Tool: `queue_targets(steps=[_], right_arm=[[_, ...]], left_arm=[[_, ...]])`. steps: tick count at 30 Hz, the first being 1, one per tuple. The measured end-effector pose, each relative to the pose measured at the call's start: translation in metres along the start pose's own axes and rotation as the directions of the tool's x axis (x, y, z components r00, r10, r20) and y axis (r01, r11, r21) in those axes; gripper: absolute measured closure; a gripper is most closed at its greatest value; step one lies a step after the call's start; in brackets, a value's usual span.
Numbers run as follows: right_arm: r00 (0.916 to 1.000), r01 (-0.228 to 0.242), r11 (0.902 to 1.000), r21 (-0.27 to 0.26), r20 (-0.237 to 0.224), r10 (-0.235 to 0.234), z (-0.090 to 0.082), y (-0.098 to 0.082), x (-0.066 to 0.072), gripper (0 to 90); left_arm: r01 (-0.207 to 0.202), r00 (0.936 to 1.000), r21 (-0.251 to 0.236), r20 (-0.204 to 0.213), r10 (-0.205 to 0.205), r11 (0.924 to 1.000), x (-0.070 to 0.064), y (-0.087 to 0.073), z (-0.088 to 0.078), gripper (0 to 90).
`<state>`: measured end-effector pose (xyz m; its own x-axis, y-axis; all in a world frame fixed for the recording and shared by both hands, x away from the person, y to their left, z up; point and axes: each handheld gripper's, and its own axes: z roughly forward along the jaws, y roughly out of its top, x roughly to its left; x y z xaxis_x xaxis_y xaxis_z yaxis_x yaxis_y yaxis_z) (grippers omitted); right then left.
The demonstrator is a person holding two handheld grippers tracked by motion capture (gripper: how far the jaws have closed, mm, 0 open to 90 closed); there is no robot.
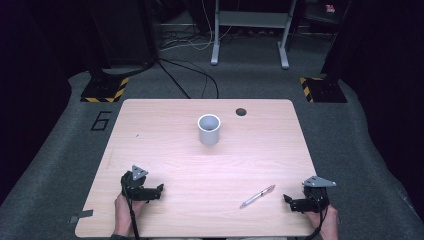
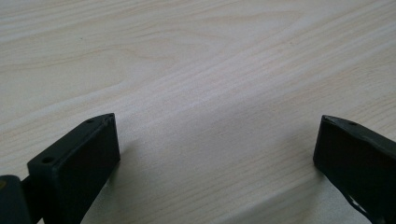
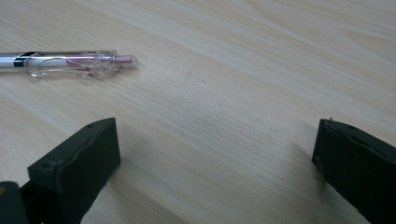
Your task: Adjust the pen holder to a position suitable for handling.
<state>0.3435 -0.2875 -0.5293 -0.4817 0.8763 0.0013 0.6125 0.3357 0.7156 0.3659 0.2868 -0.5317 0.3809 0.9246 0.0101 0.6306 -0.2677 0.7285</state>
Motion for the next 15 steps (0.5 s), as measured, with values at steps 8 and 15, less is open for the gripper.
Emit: queue_targets(steps=[8, 15], right_arm=[[1.0, 0.0, 1.0, -0.002, 0.004, 0.0, 0.0, -0.0001, 0.0, 0.3], [1.0, -0.002, 1.0, 0.0, 0.001, 0.002, -0.0001, 0.0, 0.0, 0.4]], left_arm=[[0.021, 0.9993, -0.006, 0.029, -0.021, 0.9998, 0.0025, 0.0004, -0.0028, 0.2], [0.024, 0.9978, -0.021, 0.062, -0.023, 0.9995, 0.0015, 0.0077, -0.0067, 0.3]])
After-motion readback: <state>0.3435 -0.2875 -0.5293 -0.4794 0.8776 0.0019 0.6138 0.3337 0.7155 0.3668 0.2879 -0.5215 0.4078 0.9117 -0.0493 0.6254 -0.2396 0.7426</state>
